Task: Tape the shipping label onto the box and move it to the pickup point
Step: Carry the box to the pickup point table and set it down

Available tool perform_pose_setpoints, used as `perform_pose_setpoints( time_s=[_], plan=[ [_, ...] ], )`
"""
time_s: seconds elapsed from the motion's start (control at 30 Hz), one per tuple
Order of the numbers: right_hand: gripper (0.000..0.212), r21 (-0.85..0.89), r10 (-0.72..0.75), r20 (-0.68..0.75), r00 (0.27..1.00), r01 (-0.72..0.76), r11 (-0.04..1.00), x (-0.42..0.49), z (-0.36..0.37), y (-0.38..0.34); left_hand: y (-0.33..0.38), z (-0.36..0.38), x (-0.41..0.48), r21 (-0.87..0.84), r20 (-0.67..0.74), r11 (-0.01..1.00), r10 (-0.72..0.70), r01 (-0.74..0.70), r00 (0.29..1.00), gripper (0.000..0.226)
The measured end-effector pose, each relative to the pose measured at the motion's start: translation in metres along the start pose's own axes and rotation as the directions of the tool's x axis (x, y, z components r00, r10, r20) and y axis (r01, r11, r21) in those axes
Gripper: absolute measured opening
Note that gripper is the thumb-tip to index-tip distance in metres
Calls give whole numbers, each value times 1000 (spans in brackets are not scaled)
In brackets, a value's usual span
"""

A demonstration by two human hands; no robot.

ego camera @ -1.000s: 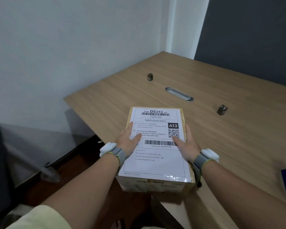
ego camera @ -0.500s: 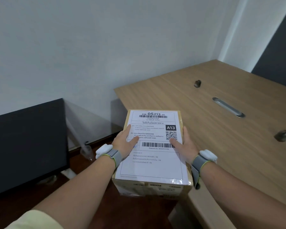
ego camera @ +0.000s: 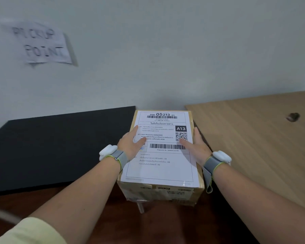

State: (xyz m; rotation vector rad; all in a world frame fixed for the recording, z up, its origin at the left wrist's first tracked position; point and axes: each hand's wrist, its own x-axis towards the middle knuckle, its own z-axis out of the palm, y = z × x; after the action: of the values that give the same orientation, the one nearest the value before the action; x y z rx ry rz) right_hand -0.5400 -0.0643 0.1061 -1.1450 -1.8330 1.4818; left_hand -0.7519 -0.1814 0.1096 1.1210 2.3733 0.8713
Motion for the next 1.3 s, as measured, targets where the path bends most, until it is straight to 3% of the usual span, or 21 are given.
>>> perform_pose_setpoints(
  time_s=[0.2,0.43,0.97,1.3],
  plan=[
    [59,-23,-85,166,983,90,996,26,115,-36,-80,-88,3,7,-112,996,-87,88,990,66],
    [95,-12,-89,341,936,99,995,42,237,-69,-166,-171,-11,6,-214,974,-219,226,952,67],
    [85,-46,-97,558,824,147,988,125,381,-110,-272,-236,37,-95,-320,900,-432,425,843,67],
    [88,-95,-42,568,822,117,989,222,439,-118,-312,-255,132,-156,-312,876,-481,456,819,67]
  ],
)
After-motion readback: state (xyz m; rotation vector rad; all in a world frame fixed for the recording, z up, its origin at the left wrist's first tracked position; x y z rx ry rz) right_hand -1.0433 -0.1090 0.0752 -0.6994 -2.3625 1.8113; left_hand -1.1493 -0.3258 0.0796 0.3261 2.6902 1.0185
